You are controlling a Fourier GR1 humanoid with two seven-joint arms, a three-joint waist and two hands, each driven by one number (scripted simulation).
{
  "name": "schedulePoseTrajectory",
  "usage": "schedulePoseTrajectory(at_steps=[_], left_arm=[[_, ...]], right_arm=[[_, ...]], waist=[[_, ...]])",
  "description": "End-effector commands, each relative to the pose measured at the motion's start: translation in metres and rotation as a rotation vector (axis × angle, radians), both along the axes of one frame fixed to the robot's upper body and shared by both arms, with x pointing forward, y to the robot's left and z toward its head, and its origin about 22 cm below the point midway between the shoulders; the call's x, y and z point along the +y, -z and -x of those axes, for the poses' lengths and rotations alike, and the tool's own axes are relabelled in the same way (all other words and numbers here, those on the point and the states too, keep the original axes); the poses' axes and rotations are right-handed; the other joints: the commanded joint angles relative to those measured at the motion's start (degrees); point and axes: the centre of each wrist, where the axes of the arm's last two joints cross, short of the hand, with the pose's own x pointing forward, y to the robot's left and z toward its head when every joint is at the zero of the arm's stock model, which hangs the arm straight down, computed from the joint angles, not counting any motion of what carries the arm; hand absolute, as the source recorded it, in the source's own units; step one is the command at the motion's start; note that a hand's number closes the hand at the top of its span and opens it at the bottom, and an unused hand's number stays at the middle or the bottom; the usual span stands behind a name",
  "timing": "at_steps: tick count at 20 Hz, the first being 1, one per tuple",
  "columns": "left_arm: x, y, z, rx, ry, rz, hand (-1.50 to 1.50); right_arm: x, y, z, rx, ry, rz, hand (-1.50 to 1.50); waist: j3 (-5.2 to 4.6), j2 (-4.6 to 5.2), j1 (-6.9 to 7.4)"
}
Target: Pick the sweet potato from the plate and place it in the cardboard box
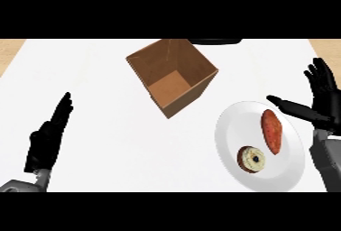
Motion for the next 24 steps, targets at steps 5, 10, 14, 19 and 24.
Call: schedulePoseTrajectory(at_steps=[5,10,14,19,24], left_arm=[[-0.006,0.012,0.01,0.027,-0.012,-0.016,0.0],[-0.002,0.013,0.011,0.024,-0.007,-0.026,0.0],[0.003,0.006,0.006,0.015,0.017,-0.029,0.0],[0.001,0.002,0.006,0.037,0.008,-0.025,0.0],[-0.011,0.002,-0.002,0.017,-0.008,-0.012,0.0]], right_arm=[[-0.05,-0.02,0.015,0.173,-0.098,0.323,-1.5],[-0.07,-0.06,0.012,0.392,-0.207,0.569,-1.5],[-0.063,-0.064,0.017,0.662,-0.366,0.744,-1.5],[-0.029,-0.076,0.012,0.807,-0.517,0.79,-1.5],[0.002,-0.091,0.016,0.864,-0.5,0.794,-1.5]], waist=[[-0.03,-0.55,-0.64],[-0.09,-0.57,-0.42],[-0.18,-0.46,0.07],[-0.02,-0.42,-0.28],[0.03,-0.43,-0.67]])
